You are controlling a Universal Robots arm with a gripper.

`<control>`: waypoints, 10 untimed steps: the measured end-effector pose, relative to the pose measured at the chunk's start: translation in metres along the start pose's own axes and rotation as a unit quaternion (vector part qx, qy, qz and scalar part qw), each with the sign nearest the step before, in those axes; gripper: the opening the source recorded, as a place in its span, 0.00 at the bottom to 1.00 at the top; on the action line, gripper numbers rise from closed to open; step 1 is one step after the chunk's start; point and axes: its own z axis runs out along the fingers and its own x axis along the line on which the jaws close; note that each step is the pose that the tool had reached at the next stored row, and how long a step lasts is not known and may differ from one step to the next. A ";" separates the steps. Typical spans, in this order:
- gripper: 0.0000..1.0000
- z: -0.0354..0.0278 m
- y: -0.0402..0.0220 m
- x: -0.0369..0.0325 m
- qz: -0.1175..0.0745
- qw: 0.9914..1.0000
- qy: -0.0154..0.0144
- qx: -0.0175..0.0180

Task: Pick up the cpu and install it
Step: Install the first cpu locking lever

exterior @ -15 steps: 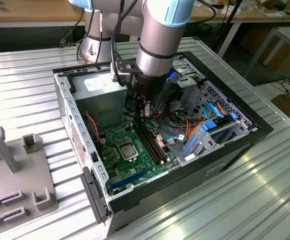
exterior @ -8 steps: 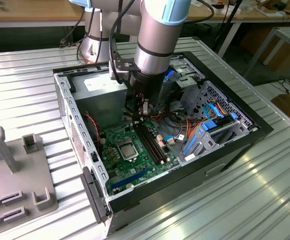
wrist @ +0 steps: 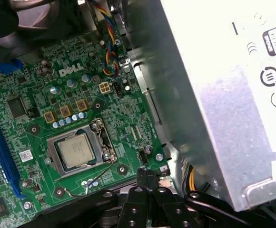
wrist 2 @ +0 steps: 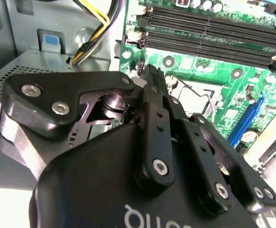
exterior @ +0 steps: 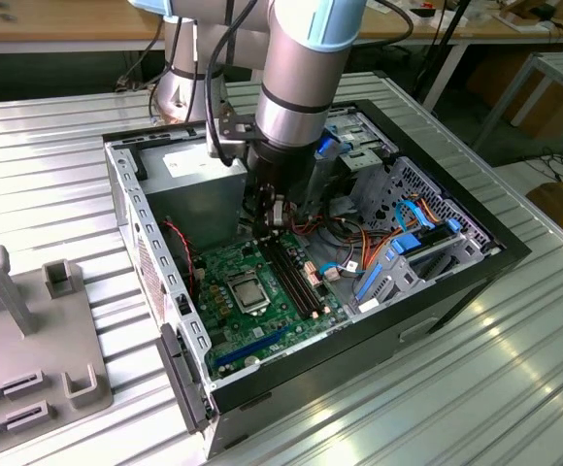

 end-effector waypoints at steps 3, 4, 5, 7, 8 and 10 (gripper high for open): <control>0.11 0.0000 -0.0009 0.0027 -0.001 1.000 0.000 0.000; 0.11 0.0001 -0.0015 0.0045 -0.002 1.000 0.000 0.000; 0.11 0.0002 -0.0026 0.0075 -0.002 1.000 0.000 0.000; 0.11 0.0002 -0.0041 0.0120 -0.003 1.000 0.000 0.000; 0.11 0.0003 -0.0048 0.0140 -0.003 1.000 0.000 0.000; 0.11 0.0005 -0.0059 0.0170 -0.004 1.000 0.000 0.000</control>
